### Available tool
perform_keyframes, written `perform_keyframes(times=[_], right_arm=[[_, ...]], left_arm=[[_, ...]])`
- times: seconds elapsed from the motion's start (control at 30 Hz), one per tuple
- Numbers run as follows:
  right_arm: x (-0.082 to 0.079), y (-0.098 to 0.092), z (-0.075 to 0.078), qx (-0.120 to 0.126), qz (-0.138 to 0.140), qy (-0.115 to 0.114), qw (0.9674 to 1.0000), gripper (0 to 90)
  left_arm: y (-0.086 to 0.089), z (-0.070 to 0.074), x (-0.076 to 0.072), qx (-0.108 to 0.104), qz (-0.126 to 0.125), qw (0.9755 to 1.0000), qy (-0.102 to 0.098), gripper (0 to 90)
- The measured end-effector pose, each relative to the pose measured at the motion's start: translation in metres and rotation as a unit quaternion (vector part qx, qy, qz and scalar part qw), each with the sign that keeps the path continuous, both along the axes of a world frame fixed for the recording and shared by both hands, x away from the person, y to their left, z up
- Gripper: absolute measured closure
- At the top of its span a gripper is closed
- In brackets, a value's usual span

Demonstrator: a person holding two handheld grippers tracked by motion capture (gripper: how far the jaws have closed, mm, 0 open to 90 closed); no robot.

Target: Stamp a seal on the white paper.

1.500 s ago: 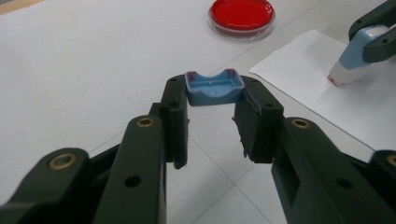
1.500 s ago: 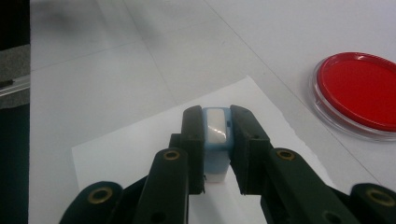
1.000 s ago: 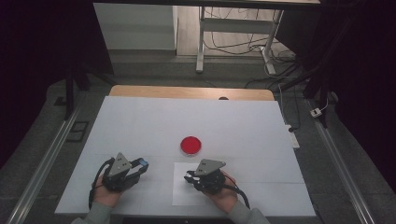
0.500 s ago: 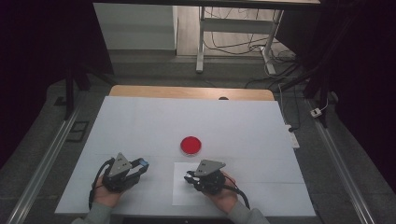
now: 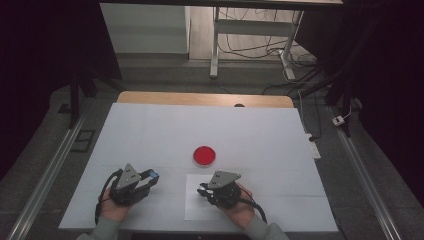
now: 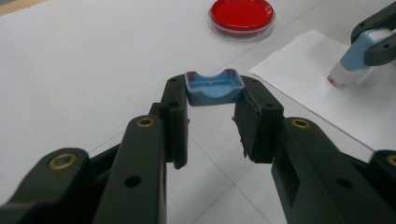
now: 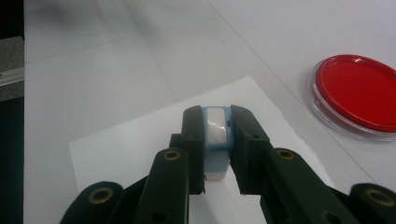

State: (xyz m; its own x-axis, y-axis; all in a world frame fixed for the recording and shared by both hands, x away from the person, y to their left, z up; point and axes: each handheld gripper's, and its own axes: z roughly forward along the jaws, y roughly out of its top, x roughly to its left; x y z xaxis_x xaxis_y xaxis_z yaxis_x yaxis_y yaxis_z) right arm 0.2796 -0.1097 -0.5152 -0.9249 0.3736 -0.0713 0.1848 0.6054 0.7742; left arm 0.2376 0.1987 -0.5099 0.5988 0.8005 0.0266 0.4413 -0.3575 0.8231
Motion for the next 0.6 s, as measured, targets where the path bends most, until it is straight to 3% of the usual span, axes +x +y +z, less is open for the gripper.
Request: perform_keyframes(times=[0.2, 0.6], right_arm=[[0.0016, -0.0009, 0.0000, 0.009, -0.005, 0.010, 0.9999, 76.0], [0.0008, -0.0019, 0.0034, 0.016, -0.004, 0.006, 0.9999, 75.8]], left_arm=[[0.0000, -0.0003, 0.0003, 0.000, 0.000, 1.0000, 0.000, 65.5], [0.0005, -0.0004, 0.0006, 0.001, 0.000, 1.0000, 0.000, 65.4]])
